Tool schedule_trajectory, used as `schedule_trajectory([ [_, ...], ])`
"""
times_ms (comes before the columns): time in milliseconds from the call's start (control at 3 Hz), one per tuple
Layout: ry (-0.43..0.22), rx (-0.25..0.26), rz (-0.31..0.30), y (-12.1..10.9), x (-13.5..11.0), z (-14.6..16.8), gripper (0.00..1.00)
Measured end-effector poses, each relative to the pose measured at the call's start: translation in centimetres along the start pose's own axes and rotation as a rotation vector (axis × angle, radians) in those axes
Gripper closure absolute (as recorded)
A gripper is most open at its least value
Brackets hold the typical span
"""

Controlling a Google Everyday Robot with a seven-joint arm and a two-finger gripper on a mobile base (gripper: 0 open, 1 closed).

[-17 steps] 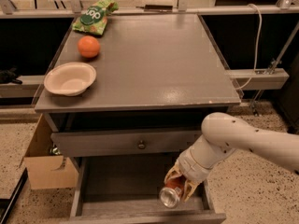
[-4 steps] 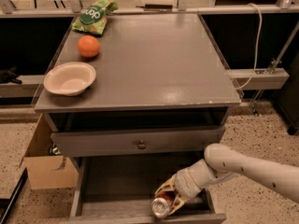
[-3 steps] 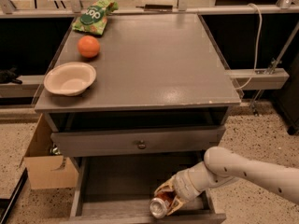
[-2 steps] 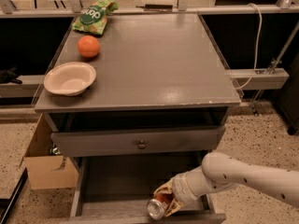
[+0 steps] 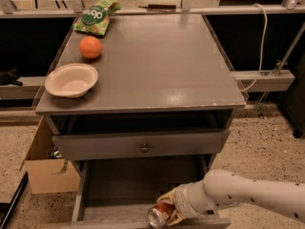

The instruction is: Place coke can into middle drawer

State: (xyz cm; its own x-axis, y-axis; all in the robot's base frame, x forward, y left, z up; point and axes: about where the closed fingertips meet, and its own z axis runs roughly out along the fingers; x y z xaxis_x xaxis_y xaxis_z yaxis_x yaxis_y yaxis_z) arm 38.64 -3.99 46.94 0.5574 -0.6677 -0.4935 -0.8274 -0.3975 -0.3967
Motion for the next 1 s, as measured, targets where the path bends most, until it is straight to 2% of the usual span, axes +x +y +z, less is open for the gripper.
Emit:
schedule_trajectory([
  [333, 0.001, 0.001, 0.000, 0.0, 0.0, 0.0, 1.00],
  [667, 0.014, -0.015, 0.032, -1.4, 1.4, 0.9, 1.00],
  [1000, 0.034, -0.009, 0.072, -3.5, 3.5, 1.7, 1.00],
])
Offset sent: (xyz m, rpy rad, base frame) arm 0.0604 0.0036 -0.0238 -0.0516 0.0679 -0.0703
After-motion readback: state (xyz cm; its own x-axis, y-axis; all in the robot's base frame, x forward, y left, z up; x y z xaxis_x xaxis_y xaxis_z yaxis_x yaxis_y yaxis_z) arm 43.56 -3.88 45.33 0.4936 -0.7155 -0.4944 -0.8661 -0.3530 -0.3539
